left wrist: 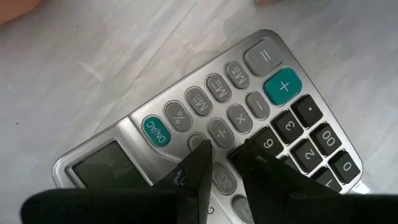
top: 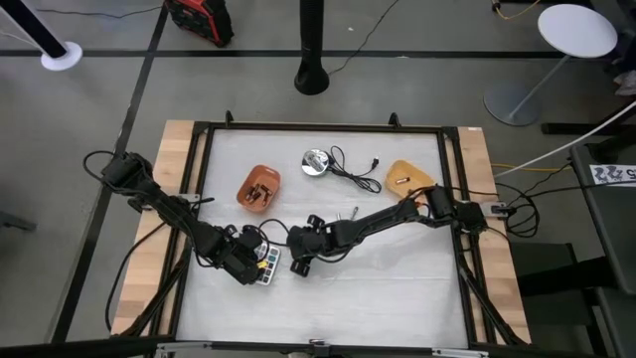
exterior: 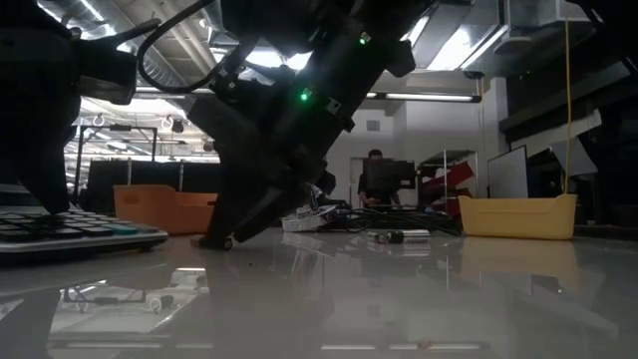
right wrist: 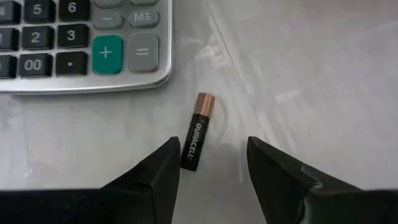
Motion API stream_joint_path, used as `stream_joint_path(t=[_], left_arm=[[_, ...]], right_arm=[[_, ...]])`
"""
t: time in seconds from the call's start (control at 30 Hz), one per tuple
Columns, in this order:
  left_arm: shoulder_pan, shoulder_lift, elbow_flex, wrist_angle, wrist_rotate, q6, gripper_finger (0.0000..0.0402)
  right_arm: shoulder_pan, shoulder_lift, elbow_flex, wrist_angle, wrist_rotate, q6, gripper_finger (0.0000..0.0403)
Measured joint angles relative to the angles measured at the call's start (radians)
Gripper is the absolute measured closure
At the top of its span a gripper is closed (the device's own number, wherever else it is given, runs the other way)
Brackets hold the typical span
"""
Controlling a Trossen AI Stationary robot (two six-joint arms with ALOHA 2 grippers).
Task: Sort batteries
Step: Put the black battery into the orange bin
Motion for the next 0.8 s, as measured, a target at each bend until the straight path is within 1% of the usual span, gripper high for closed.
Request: stream_joint_path(t=[0.27,0.37,0.47,0.7,0.8], left_arm=[[0.0,0.0,0.0,0.002,0.0,0.0,0.0325],[0.0,0.0,0.0,0.003,0.0,0.0,0.0325],[0.0,0.0,0.0,0.003,0.0,0.0,0.0325],[0.0,0.0,0.0,0.002,0.0,0.0,0.0325],[0.0,0.0,0.0,0.003,0.0,0.0,0.0325]], right_arm=[[0.0,0.034,0.004,0.011,0.022,-0.004,0.0222],[0.0,0.035,0.004,0.012,0.036,-0.023,0.0233],[0.001,0.037,0.003,0.025,0.046,-0.054,0.0263],[0.0,0.04,0.002,0.052,0.045,-0.135,0.0358],[0.0,0.041,0.0,0.077,0.049,-0.171,0.039]])
